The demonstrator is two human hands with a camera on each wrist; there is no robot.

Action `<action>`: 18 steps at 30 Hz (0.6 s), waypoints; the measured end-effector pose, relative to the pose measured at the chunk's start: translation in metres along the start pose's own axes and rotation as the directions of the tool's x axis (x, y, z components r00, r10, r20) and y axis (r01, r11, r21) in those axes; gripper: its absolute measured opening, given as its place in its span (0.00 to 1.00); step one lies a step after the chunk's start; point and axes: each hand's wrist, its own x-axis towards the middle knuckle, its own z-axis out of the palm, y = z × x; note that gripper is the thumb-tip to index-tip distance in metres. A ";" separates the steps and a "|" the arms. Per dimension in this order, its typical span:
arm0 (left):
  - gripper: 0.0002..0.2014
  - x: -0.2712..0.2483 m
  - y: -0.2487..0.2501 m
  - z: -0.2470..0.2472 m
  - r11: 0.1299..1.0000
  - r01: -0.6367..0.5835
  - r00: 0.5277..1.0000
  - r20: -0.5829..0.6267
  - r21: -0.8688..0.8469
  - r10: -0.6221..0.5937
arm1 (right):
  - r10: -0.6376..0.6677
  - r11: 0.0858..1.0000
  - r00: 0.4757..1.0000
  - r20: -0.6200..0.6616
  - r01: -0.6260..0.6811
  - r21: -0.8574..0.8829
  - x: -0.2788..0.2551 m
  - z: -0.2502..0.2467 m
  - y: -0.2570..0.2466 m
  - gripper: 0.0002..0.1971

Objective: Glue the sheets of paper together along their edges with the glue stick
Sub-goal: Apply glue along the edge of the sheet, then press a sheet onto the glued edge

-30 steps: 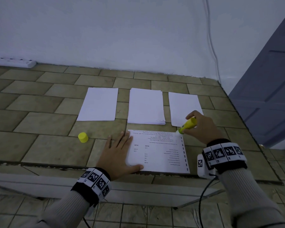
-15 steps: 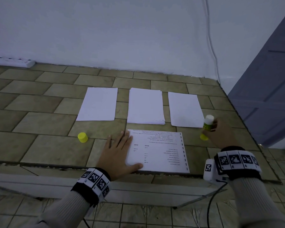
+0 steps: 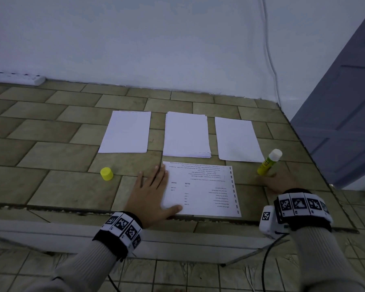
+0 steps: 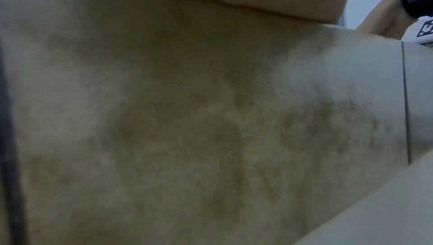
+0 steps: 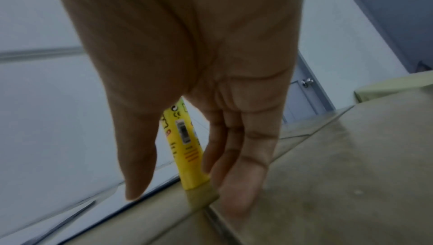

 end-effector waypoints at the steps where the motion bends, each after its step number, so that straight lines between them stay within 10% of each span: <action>1: 0.61 0.000 0.000 0.000 1.000 -0.001 1.000 0.001 0.001 0.001 | 0.006 1.000 1.000 0.023 -0.005 -0.031 -0.003 0.003 -0.002 0.17; 11: 0.57 -0.001 -0.001 0.002 1.000 -0.019 0.999 -0.047 -0.016 0.018 | -0.378 0.925 0.926 -0.002 0.378 -0.039 -0.013 0.016 -0.088 0.08; 18: 0.56 -0.002 -0.001 0.001 0.998 -0.011 0.999 -0.048 -0.059 0.008 | -0.132 0.930 0.989 0.067 0.146 -0.337 0.043 0.036 -0.105 0.24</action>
